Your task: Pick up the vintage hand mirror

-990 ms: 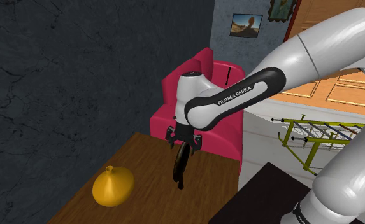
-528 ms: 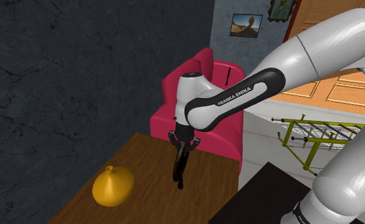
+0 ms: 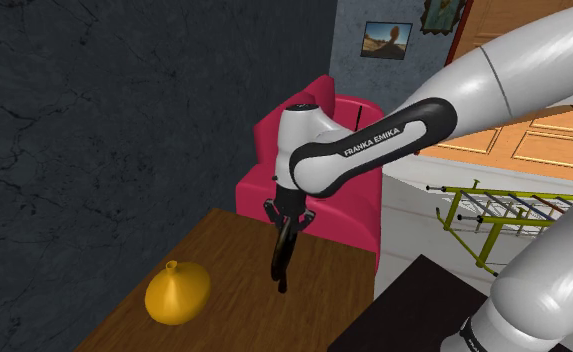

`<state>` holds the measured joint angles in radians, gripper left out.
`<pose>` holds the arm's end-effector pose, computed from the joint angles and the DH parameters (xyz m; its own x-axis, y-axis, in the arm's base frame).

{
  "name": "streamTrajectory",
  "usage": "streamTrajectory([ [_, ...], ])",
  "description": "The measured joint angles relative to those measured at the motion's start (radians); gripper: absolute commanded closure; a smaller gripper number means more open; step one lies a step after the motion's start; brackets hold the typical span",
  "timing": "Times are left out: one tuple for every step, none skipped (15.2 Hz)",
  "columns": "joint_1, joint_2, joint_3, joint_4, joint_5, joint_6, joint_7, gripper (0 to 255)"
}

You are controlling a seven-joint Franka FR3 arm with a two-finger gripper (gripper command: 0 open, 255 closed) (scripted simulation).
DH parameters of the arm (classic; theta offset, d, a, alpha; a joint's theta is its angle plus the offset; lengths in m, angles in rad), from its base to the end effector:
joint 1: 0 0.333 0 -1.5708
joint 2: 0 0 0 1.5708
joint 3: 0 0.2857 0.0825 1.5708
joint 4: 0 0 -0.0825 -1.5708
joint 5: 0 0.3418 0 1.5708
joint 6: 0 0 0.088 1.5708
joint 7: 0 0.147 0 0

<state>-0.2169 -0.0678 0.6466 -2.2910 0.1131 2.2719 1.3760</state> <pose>0.4339 0.2052 0.3326 0.5253 -0.8500 -0.0405 -0.8508 -0.5237 -0.0434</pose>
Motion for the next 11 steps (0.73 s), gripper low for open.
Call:
streamTrajectory([
  [0.001,-0.013,-0.001,0.003,0.009,-0.014,-0.004,255],
  [0.002,-0.022,-0.002,0.007,0.015,-0.026,-0.007,255],
  [0.002,-0.028,-0.004,0.015,0.018,-0.038,-0.011,255],
  [0.002,-0.035,-0.005,0.025,0.022,-0.054,-0.012,255],
  [0.002,-0.047,-0.007,0.031,0.028,-0.071,-0.017,255],
  [0.002,-0.05,-0.008,0.04,0.029,-0.082,-0.017,255],
  [0.002,-0.055,-0.01,0.05,0.031,-0.096,-0.019,255],
  [0.002,-0.06,-0.01,0.058,0.034,-0.109,-0.019,255],
  [0.002,-0.068,-0.013,0.065,0.038,-0.123,-0.023,255],
  [0.002,-0.073,-0.015,0.078,0.039,-0.14,-0.024,255],
  [0.001,-0.078,-0.018,0.081,0.042,-0.148,-0.028,255],
])
